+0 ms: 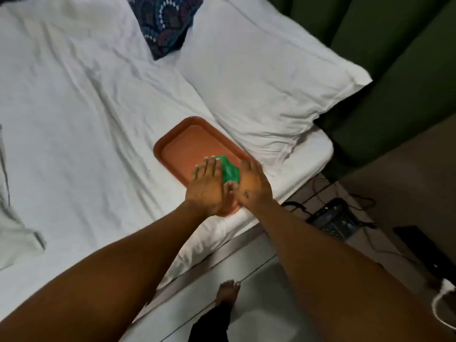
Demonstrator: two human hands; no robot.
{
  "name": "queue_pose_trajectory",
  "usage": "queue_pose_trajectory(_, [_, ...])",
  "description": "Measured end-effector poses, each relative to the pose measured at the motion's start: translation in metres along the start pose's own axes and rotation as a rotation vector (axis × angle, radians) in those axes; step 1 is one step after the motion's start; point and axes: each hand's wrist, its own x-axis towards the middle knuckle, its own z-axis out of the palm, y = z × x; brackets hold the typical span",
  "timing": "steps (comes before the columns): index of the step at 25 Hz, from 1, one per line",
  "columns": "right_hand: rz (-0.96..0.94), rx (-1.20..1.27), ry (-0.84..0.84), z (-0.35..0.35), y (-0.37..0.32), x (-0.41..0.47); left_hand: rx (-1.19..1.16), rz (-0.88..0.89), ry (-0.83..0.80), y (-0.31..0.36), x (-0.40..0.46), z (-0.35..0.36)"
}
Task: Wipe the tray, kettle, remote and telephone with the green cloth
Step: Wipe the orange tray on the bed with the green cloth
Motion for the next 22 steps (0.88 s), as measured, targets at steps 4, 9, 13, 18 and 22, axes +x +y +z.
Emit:
queue_pose_trajectory(4, [0.079, 0.135, -0.1, 0.04, -0.001, 0.033, -0.096, -0.094, -0.056, -0.033, 0.019, 0.029])
queue_pose_trajectory(9, [0.198, 0.056, -0.115, 0.068, 0.016, 0.07, -0.603, -0.526, -0.014, -0.035, 0.061, 0.052])
queue_pose_trajectory(13, [0.396, 0.108, -0.198, 0.087, 0.031, 0.088, -0.867, -0.821, -0.046, -0.04, 0.084, 0.063])
queue_pose_trajectory(18, [0.602, 0.697, -0.132, 0.08, 0.055, 0.073, -1.377, -0.859, -0.051, -0.023, 0.082, 0.062])
queue_pose_trajectory(22, [0.741, 1.027, 0.022, 0.053, 0.106, 0.01, -1.684, -0.706, -0.254, 0.036, 0.067, 0.06])
